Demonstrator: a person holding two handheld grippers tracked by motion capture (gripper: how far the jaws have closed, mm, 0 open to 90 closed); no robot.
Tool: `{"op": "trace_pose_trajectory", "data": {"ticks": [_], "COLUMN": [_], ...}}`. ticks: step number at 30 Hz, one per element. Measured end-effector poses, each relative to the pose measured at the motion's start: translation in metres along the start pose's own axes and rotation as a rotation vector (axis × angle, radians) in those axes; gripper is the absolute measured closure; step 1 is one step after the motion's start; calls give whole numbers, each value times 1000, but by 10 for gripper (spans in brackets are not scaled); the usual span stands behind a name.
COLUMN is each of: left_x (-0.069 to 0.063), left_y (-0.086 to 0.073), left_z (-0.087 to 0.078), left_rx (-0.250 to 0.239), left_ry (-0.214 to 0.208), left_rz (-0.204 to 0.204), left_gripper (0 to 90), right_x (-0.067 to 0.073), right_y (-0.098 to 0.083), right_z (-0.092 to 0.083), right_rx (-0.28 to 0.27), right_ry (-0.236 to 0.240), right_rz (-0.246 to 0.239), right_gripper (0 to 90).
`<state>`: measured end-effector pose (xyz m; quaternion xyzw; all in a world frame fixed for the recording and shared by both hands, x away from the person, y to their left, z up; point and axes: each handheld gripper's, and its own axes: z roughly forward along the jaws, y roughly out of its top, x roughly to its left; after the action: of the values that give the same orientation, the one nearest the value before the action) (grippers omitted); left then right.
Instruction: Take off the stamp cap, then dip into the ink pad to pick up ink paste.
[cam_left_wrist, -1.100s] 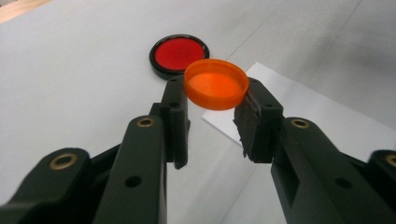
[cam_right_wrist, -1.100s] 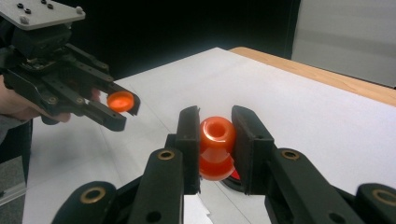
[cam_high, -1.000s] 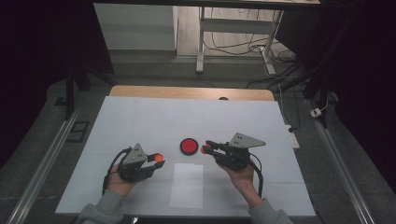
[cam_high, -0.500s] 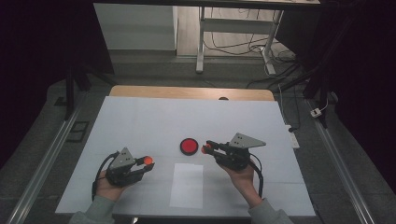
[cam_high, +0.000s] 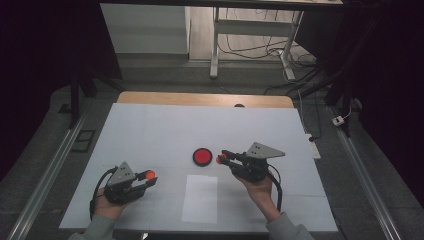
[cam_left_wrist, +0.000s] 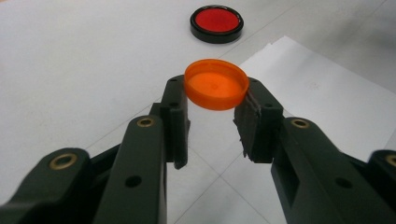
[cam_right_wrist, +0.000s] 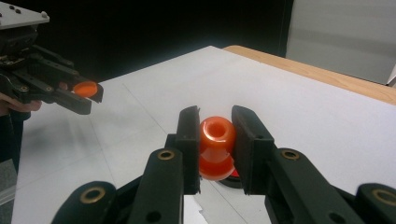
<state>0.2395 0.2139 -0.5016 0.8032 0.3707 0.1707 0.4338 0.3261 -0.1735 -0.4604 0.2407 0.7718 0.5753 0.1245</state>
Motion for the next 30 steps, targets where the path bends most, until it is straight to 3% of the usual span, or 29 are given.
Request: {"op": "trace_pose_trajectory", "data": {"ticks": [30], "left_x": [1], "left_y": [-2], "left_z": [1], "left_rx": [-3], "left_ry": [3], "left_rz": [-3], "left_gripper": [658], "right_x": [0], "right_y": [-2], "right_z": [8], "right_rx": [15], "right_ry": [9], "right_rz": [-6], "right_gripper": [727]}}
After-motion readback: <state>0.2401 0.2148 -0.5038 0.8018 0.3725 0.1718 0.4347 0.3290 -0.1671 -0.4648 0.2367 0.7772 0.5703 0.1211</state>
